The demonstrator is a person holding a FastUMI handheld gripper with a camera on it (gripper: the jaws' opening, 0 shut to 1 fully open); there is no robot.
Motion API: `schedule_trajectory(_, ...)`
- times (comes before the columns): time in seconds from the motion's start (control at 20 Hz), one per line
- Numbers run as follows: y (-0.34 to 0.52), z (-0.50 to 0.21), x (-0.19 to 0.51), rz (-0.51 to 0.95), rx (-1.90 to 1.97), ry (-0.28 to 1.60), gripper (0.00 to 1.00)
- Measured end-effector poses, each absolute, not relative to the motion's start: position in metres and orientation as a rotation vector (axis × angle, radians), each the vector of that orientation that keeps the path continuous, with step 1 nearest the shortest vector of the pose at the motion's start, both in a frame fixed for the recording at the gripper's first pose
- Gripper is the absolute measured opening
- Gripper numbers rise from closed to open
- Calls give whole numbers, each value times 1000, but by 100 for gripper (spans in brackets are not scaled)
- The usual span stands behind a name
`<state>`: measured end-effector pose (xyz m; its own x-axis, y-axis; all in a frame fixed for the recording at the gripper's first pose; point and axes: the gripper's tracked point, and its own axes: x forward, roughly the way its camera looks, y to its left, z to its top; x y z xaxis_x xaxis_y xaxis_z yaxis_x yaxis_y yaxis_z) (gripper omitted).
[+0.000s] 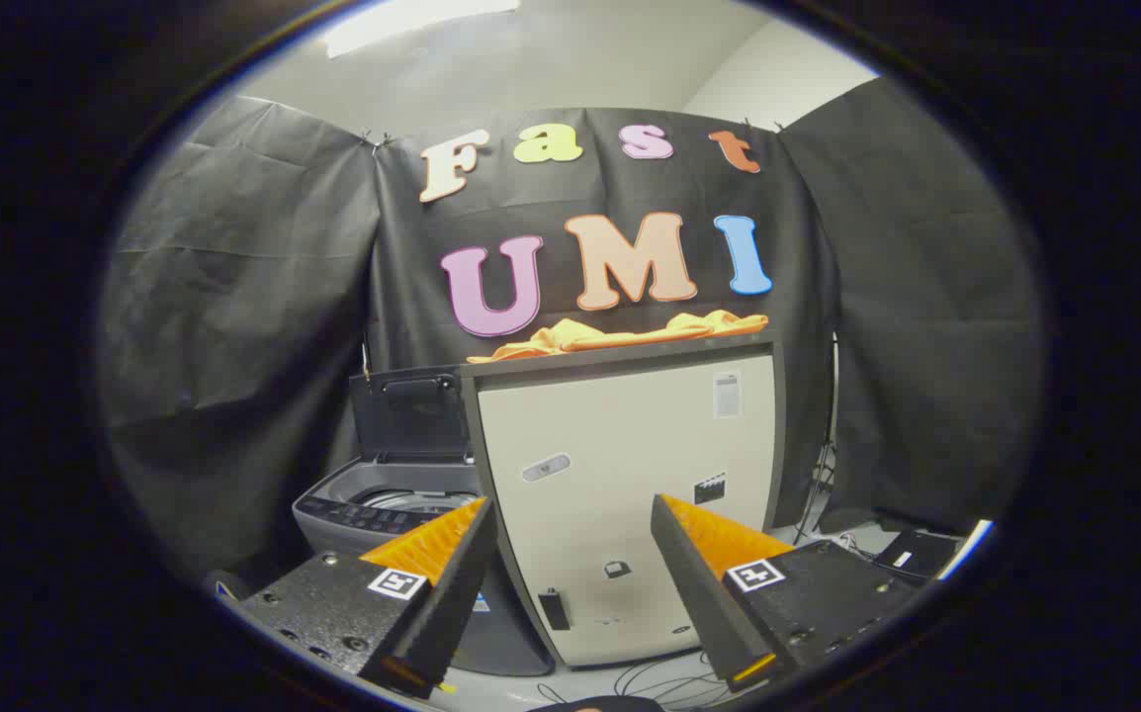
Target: Put the clothes into the washing machine and then close the washing machine lid.
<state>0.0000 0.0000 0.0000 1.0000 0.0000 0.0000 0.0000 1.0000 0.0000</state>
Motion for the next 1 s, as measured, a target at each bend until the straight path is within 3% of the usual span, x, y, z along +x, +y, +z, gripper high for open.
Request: schedule_trajectory(1.0,30,34,23,50,-28,-4,95)
